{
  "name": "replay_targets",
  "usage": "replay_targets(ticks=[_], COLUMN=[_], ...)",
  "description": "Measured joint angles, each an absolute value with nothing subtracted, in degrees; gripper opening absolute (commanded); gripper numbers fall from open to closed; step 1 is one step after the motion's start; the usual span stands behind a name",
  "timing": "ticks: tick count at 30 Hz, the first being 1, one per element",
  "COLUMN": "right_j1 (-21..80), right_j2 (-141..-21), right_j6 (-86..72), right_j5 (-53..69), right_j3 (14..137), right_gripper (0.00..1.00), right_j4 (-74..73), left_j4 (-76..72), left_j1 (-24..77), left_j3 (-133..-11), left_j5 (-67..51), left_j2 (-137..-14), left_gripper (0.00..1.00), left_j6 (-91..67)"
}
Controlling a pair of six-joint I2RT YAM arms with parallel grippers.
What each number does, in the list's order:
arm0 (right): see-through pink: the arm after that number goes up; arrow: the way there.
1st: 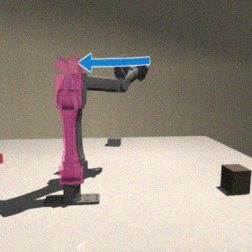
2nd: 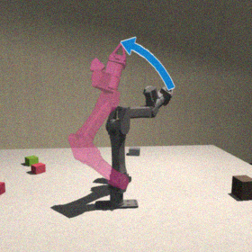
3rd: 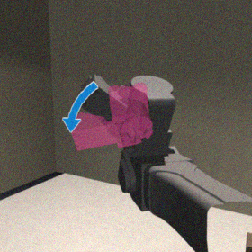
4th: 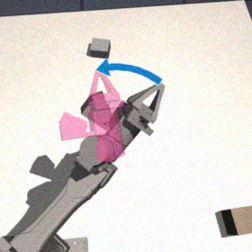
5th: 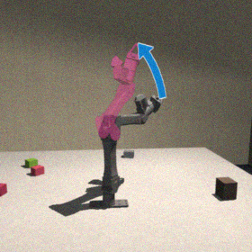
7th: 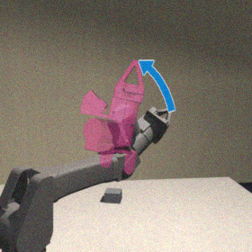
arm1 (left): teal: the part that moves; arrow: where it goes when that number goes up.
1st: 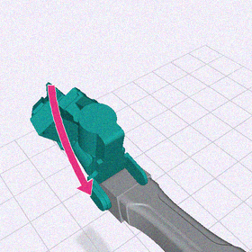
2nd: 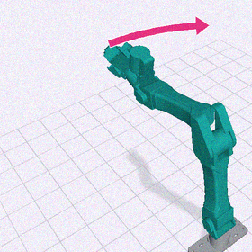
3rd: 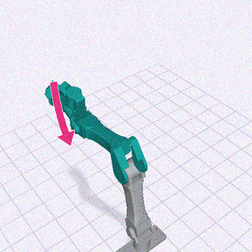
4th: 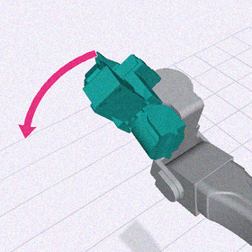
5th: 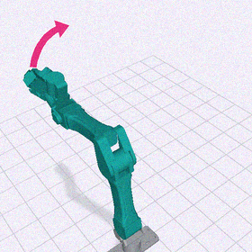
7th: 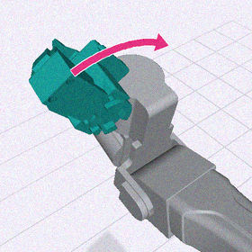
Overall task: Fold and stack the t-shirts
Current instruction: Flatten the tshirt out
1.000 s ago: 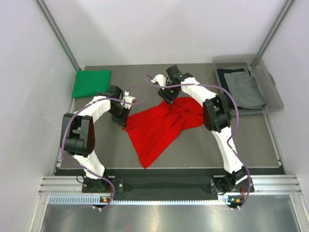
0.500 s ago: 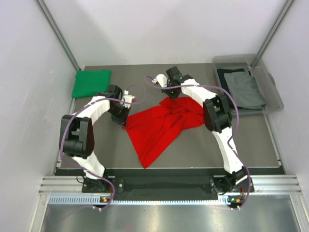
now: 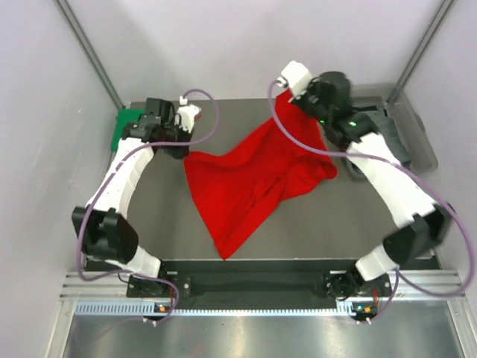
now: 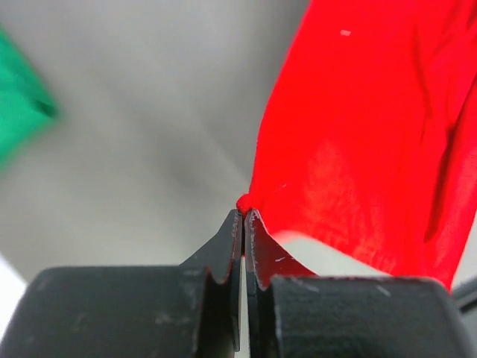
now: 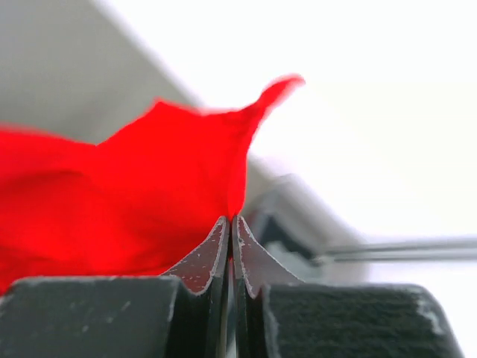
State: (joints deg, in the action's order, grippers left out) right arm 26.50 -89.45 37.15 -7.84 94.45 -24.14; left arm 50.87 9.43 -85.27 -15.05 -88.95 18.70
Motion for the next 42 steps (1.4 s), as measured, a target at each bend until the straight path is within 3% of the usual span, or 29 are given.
replay_targets(ticks=[5, 20, 32, 42], right_j1=[25.54, 18.79, 18.68, 18.65], right_j2=[-76.84, -56.07, -40.51, -34.54], right_j6=[37.54, 37.43, 37.56, 37.39], right_j5=[-10.7, -12.23, -11.03, -6.83], right_j3=[89.52, 81.47, 91.46, 104.73], right_gripper=[0.0, 0.0, 0.0, 0.0], right_j4=[-21.21, -25.08, -30.79, -39.72], left_j4=[50.43, 49.19, 47.57, 47.42], left_j1=[9.43, 9.43, 9.45, 9.43], left_j3=[-90.04, -100.84, -106.02, -111.18], left_j5=[-14.02, -12.78, -13.26, -13.04], left_j2=[-82.04, -65.28, -50.41, -44.8], left_gripper=[0.0, 0.0, 0.0, 0.0], left_j6=[19.25, 22.5, 25.61, 26.94])
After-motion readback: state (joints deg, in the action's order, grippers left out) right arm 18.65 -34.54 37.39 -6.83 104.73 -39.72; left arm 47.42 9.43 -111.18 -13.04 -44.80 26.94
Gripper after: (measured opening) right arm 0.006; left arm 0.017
